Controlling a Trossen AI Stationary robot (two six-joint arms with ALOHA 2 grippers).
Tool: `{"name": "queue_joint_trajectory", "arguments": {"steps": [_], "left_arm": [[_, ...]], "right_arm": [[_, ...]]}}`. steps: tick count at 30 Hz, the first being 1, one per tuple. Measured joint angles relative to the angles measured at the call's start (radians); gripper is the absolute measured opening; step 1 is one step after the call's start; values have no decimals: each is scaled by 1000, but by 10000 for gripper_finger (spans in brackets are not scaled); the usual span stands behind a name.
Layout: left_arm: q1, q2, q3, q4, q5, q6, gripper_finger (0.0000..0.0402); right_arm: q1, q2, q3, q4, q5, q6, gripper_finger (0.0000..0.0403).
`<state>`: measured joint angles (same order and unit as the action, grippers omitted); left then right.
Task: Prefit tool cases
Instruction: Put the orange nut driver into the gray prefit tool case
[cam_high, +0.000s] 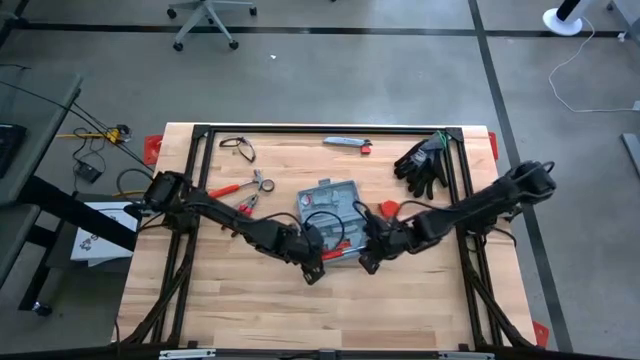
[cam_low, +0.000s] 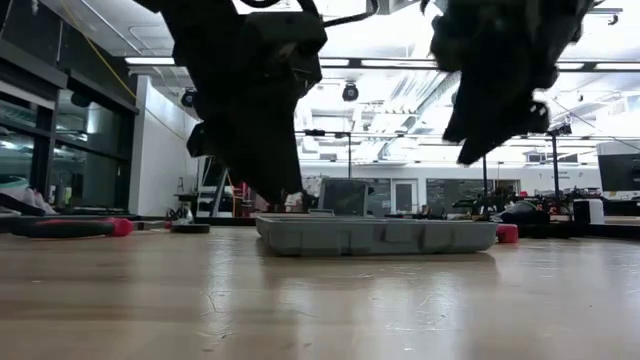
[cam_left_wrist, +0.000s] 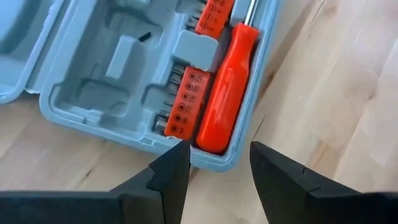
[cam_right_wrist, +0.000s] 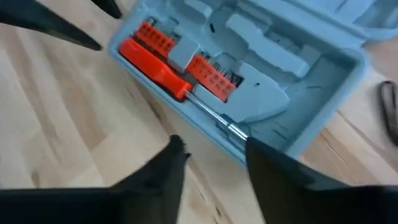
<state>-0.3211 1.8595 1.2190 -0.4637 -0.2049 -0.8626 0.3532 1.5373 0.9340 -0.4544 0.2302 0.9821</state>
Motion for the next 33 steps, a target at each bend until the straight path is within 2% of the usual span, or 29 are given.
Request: {"name": "queue_joint_trajectory", "arguments": {"steps": [5,7,10,13,17,21,26,33], "left_arm": [[-9,0,0,-18,-7,0,158],[-12,0,0,-22,-8,0,158],[-14,0,0,-24,-15,0,158],[-14,0,0,-24,-19,7,158],[-13,0,-4,-16,-24,31,158],[-12,0,-8,-29,-41,36,158],[-11,0,-8,-6,-78,47,158],[20,0,-8,129,-36,133,156]], "right_arm": [[-49,98,0,63,-55,-45,30],[-65,135,0,98,-74,-68,10],[-95,194,0,141,-113,-71,17],[-113,242,6,207,-178,-84,6],[-111,272,8,217,-200,-71,5],[-111,249,5,216,-201,-66,1],[-110,188,-3,207,-149,-44,1],[-102,165,-1,233,-134,-28,0]]}}
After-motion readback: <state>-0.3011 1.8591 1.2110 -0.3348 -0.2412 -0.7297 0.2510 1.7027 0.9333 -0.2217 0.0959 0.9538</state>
